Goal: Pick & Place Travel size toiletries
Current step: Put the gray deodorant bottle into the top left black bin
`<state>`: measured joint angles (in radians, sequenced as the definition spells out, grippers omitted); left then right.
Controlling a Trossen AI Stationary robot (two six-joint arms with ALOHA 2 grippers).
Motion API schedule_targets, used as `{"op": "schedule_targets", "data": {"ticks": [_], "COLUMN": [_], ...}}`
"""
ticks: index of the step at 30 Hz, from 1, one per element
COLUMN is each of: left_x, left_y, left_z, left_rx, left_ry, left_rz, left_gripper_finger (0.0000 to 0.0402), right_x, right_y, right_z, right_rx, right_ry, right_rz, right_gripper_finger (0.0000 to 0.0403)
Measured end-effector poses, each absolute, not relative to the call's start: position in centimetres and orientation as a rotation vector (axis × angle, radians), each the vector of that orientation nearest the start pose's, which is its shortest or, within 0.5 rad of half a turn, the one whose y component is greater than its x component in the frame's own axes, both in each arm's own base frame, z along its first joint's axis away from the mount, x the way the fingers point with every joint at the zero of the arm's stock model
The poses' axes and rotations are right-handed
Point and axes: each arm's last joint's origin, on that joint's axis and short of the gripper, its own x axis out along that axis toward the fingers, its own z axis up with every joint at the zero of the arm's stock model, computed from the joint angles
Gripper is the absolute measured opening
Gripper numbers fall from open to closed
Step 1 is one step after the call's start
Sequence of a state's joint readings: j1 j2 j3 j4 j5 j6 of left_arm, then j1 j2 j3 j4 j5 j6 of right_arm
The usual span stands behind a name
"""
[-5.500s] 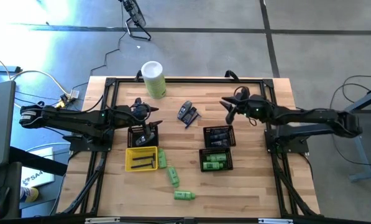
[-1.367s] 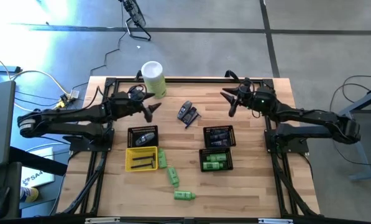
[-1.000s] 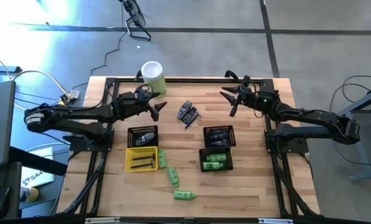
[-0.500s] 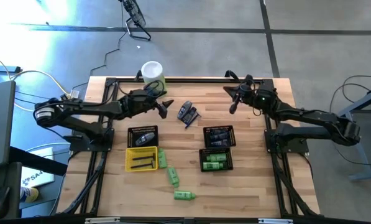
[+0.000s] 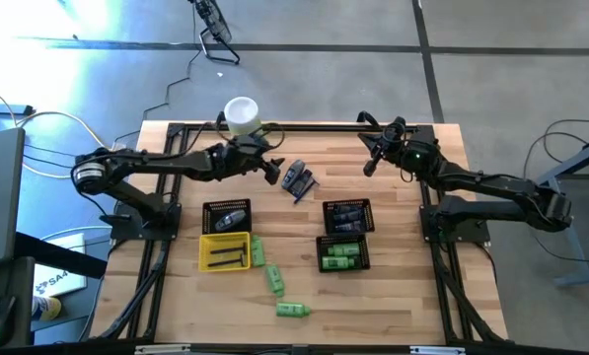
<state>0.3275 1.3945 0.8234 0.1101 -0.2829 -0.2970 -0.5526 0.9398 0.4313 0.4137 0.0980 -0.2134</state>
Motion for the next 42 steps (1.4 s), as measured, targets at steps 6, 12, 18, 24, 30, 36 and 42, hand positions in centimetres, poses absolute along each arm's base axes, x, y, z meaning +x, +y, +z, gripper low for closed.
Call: {"op": "schedule_targets", "data": {"ticks": [6, 12, 18, 24, 30, 36, 42], "left_x": [29.8, 31.8, 33.6, 35.1, 35.5, 35.6, 35.8], "left_y": [11.0, 11.7, 12.3, 12.8, 12.9, 12.9, 13.0], "left_z": [24.1, 24.6, 25.0, 24.3, 23.2, 23.3, 23.5], "left_rx": [-0.296, -0.306, -0.305, -0.306, -0.305, -0.306, -0.307], "left_ry": [0.471, 0.549, 0.634, 0.622, 0.646, 0.634, 0.601], "left_rz": [0.675, 0.686, 0.693, 0.692, 0.694, 0.692, 0.686], "left_gripper_finger": [0.0287, 0.0287, 0.0287, 0.0287, 0.0287, 0.0287, 0.0287], "right_x": [17.2, 17.2, 17.2, 17.2, 17.2, 17.2, 17.2], "right_y": [-10.9, -10.9, -10.9, -10.9, -10.9, -10.9, -10.9], "right_z": [24.1, 24.1, 24.1, 24.1, 24.1, 24.1, 24.1], "right_rx": [-0.185, -0.189, -0.203, -0.205, -0.211, -0.211, -0.211], "right_ry": [0.162, 0.163, 0.168, 0.169, 0.170, 0.171, 0.171], "right_rz": [-0.638, -0.637, -0.636, -0.636, -0.636, -0.636, -0.638], "right_gripper_finger": [0.0003, 0.0003, 0.0004, 0.0004, 0.0003, 0.0003, 0.0002]}}
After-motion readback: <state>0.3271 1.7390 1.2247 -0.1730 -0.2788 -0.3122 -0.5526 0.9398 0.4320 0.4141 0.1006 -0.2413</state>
